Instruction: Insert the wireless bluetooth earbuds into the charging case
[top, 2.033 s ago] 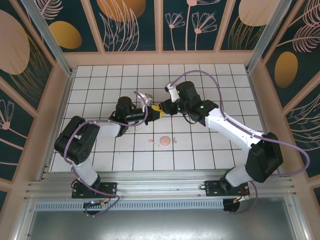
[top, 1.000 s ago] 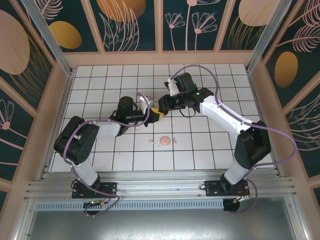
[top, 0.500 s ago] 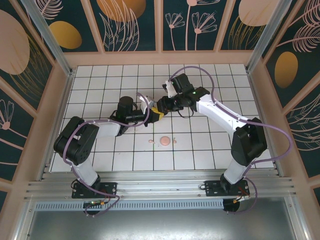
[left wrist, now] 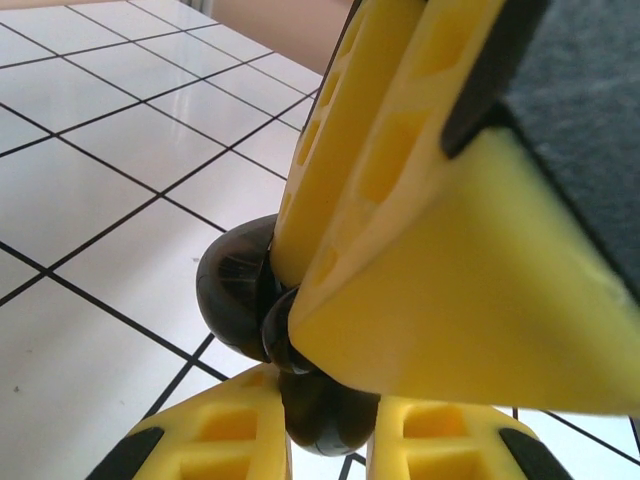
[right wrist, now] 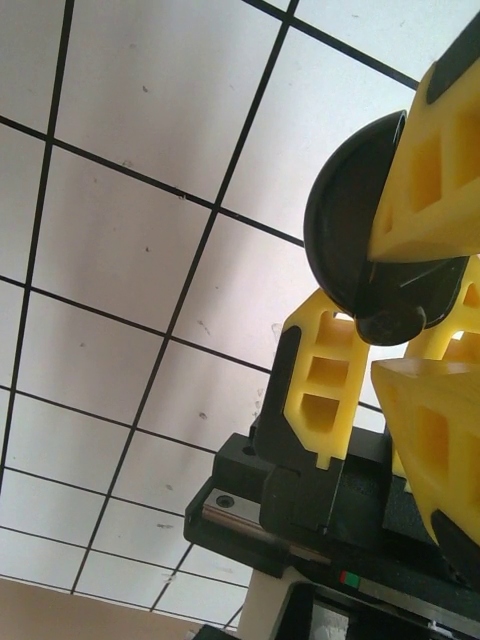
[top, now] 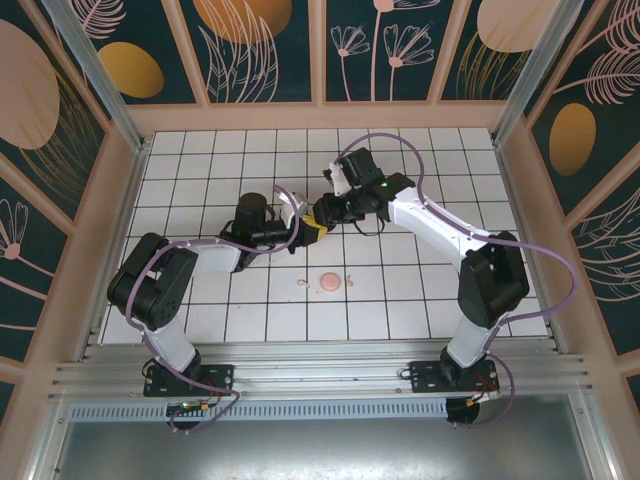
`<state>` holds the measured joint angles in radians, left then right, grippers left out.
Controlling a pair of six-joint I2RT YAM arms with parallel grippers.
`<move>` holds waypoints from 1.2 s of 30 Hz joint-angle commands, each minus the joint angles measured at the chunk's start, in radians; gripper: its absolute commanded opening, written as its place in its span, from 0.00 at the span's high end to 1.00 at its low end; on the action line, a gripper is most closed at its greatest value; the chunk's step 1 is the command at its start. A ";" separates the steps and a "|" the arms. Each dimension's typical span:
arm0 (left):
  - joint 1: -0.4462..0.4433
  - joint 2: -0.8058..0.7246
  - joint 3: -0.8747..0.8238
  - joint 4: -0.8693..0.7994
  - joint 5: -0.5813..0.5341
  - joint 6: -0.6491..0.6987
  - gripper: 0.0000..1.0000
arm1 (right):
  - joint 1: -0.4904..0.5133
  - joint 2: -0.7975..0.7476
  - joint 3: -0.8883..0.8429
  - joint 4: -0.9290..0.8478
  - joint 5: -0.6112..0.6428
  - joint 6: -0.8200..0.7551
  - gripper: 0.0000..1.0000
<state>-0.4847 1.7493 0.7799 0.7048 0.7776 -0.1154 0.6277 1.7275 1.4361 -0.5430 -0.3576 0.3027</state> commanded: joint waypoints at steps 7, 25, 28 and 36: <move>-0.007 -0.030 0.024 -0.002 0.018 0.029 0.95 | 0.004 0.027 0.024 -0.029 0.064 0.026 0.73; -0.011 -0.071 0.005 0.042 -0.003 0.043 0.95 | -0.027 -0.074 -0.114 0.073 0.027 0.071 0.79; -0.011 -0.073 0.000 0.051 -0.008 0.039 0.95 | -0.029 -0.089 -0.126 0.078 0.026 0.073 0.79; -0.011 -0.077 -0.006 0.079 -0.015 0.022 0.95 | -0.032 -0.129 -0.162 0.115 0.022 0.082 0.80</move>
<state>-0.4969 1.7187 0.7773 0.6846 0.7578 -0.0971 0.6086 1.6276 1.3060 -0.4122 -0.3500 0.3740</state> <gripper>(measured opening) 0.169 0.198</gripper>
